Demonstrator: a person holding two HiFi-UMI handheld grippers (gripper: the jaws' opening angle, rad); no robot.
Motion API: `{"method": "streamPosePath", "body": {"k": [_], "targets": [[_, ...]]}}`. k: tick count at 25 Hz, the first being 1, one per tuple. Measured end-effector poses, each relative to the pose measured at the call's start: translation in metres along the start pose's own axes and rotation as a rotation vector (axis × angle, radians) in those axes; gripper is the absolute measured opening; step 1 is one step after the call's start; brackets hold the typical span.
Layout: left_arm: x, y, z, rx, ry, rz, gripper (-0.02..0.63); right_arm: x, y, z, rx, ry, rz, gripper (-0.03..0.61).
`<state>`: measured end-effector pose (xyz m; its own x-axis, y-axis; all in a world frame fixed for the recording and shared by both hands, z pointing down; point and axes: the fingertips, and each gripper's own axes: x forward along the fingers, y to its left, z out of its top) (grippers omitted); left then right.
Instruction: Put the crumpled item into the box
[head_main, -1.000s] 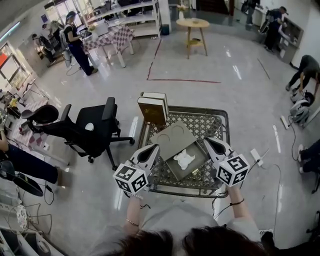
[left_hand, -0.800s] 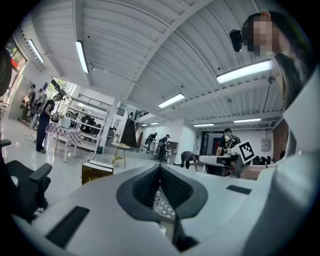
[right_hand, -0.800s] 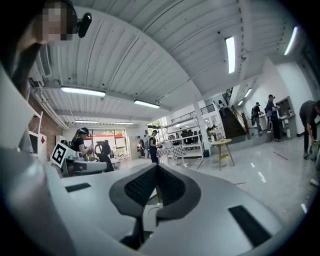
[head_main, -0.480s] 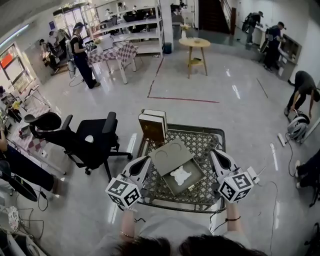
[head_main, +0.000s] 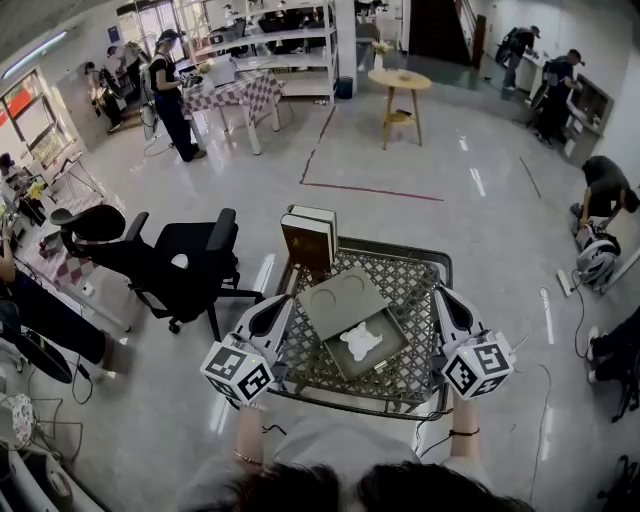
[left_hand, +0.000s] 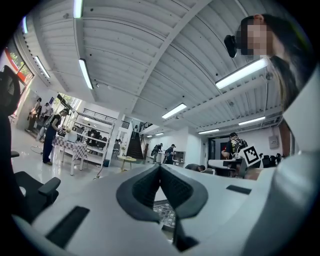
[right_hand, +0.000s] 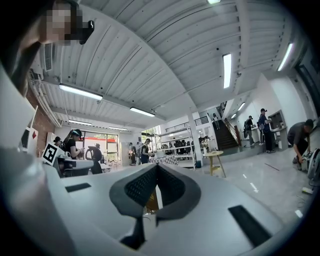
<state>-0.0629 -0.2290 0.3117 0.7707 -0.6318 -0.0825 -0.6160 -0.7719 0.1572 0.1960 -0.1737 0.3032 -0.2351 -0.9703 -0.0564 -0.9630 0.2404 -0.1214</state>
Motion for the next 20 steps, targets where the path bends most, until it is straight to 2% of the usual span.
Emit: {"method": "streamPosePath", "body": {"k": [11,20], "targets": [[0.009,-0.012,-0.003,0.002,0.013,-0.021,0.017,-0.008,-0.011,-0.002,0.010,0.003,-0.016,0.021],[0.012,-0.010,-0.004,0.006,0.014,-0.004,0.017,-0.011,-0.020,-0.005,0.004,0.004,-0.029,0.021]]}}
